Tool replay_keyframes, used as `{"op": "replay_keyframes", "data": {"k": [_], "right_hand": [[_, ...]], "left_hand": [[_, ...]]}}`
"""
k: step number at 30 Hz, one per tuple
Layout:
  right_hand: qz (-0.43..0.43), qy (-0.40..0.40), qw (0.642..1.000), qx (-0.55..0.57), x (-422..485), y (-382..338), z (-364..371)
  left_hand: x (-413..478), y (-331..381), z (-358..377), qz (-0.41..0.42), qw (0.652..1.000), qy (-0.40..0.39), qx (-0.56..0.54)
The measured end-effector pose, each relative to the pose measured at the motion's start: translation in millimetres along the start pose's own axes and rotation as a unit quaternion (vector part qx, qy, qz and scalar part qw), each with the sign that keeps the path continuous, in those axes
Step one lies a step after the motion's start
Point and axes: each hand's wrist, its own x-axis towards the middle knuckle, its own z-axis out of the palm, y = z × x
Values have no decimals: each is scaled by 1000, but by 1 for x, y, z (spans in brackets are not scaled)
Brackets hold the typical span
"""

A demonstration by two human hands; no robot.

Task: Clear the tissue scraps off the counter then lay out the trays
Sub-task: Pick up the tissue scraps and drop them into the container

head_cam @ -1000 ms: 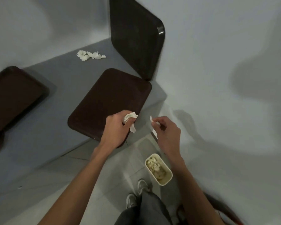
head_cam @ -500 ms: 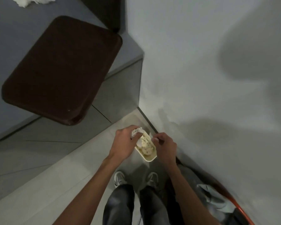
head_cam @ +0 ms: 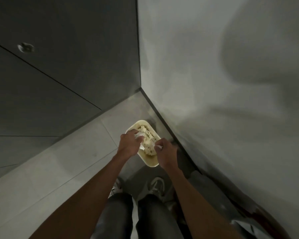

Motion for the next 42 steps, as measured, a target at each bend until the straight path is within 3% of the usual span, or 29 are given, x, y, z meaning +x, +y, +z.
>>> {"op": "replay_keyframes", "data": {"k": [8, 12, 15, 25, 31, 42], "right_hand": [[-12, -57, 992, -110, 36, 36, 38], [-10, -82, 986, -142, 34, 36, 37], [-13, -70, 986, -148, 19, 21, 26], [-161, 4, 979, -121, -114, -136, -94], [-223, 39, 970, -91, -221, -244, -178], [-273, 93, 956, -50, -341, -380, -209]], "left_hand": [[62, -27, 60, -38, 999, -27, 13], [64, -28, 59, -40, 996, -80, 0], [49, -23, 42, -24, 997, -66, 25], [-115, 34, -111, 58, 995, 41, 74], [-244, 76, -207, 86, 991, 99, 37], [-372, 68, -356, 151, 968, 194, -42]]}}
